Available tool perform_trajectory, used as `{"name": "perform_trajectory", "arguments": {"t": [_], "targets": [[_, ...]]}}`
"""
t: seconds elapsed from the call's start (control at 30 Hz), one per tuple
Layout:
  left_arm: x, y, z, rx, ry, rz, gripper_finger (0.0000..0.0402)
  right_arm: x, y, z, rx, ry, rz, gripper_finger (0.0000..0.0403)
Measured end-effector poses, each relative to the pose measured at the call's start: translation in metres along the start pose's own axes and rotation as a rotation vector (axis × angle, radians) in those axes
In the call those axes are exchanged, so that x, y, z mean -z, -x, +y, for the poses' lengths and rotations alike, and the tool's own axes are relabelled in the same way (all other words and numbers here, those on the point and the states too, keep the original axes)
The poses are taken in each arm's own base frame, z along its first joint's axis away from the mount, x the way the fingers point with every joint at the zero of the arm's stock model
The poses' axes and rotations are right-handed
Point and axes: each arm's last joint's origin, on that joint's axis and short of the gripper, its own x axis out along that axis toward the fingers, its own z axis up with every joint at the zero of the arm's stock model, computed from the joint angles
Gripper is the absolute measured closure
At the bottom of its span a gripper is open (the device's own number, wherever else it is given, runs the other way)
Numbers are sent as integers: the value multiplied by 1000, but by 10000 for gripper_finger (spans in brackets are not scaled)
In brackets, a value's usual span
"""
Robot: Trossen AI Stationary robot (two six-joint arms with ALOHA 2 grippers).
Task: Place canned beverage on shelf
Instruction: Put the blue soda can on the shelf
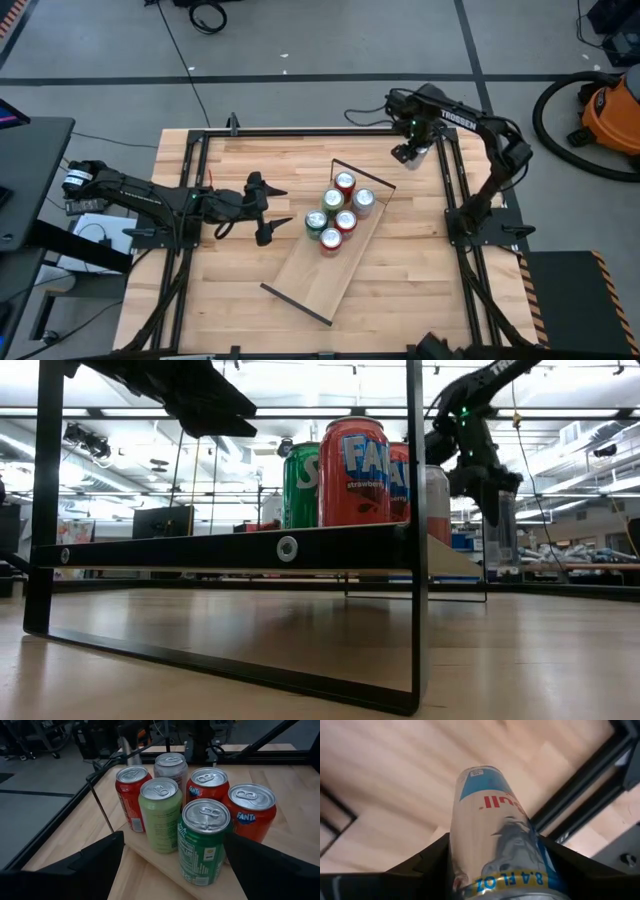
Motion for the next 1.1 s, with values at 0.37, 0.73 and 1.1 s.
{"name": "perform_trajectory", "arguments": {"t": [0.37, 0.73, 1.1], "targets": [[-1, 0, 0, 0, 17, -8, 47, 48, 24, 66, 4, 114, 3, 153], [-2, 0, 0, 0, 45, -18, 47, 101, 24, 131, -43, 254, 28, 153], [-18, 5, -10, 91, 144, -175, 47, 160, 21, 190, -117, 412, -10, 150]]}}
